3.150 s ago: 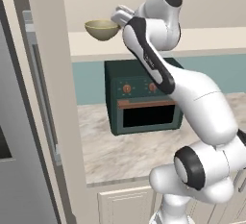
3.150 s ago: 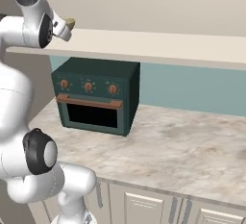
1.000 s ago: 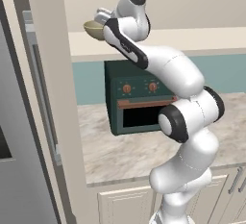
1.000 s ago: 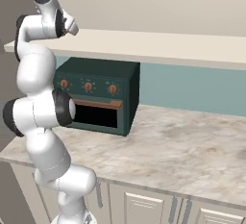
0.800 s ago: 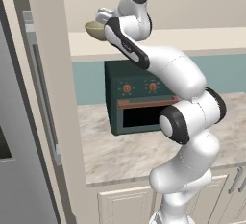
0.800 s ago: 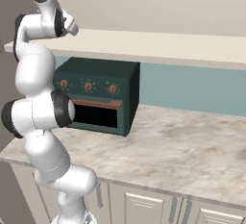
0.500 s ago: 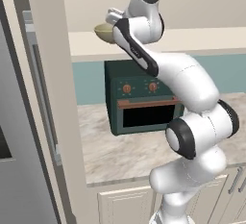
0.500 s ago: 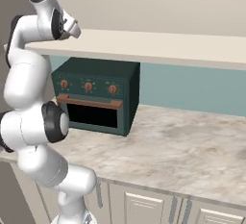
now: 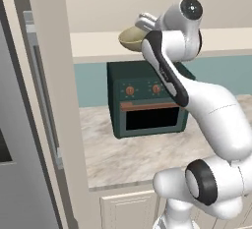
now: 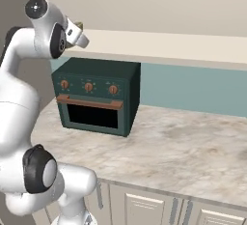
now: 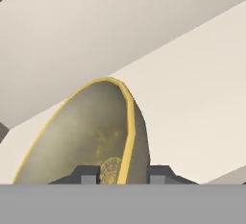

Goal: Take the smaller bowl and place it next to the appetizer plate on the dining counter , and place the larger bowl next to the plate with cooked food.

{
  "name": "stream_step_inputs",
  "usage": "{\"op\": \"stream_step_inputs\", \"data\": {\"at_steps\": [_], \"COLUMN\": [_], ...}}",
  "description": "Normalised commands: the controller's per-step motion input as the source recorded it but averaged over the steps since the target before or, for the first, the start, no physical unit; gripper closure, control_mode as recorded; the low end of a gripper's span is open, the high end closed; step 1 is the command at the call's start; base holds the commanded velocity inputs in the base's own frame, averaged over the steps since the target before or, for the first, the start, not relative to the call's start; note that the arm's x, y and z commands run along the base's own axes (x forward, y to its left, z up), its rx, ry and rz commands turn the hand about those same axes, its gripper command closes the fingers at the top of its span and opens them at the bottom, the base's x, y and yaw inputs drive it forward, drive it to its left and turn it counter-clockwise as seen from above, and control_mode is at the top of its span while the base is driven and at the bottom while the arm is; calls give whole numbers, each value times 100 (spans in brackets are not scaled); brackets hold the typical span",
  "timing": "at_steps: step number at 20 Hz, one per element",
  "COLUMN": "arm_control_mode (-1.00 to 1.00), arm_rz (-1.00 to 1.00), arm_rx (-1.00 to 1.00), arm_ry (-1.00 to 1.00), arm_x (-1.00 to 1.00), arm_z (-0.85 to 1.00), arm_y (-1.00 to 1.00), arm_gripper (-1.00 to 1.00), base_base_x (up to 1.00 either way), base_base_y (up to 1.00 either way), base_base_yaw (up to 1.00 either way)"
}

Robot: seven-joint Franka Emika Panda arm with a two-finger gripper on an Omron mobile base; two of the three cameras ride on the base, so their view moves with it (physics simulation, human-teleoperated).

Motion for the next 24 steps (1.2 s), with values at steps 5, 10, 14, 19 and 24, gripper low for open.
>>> {"op": "stream_step_inputs", "data": {"at_steps": [5, 10, 14, 19, 24], "arm_control_mode": [-100, -100, -100, -100, -100], "arm_rz": [1, 5, 4, 7, 10], "arm_rx": [8, 19, 21, 4, -5], "arm_ry": [-2, 0, 5, 3, 0], "arm_x": [-100, -100, -98, -98, -94], "arm_z": [29, 35, 34, 2, -17], "arm_y": [-72, -62, -41, -13, 10], "arm_gripper": [100, 100, 100, 100, 100], "base_base_x": [0, 0, 0, 0, 0], "base_base_y": [0, 0, 0, 0, 0], "base_base_yaw": [0, 0, 0, 0, 0]}}
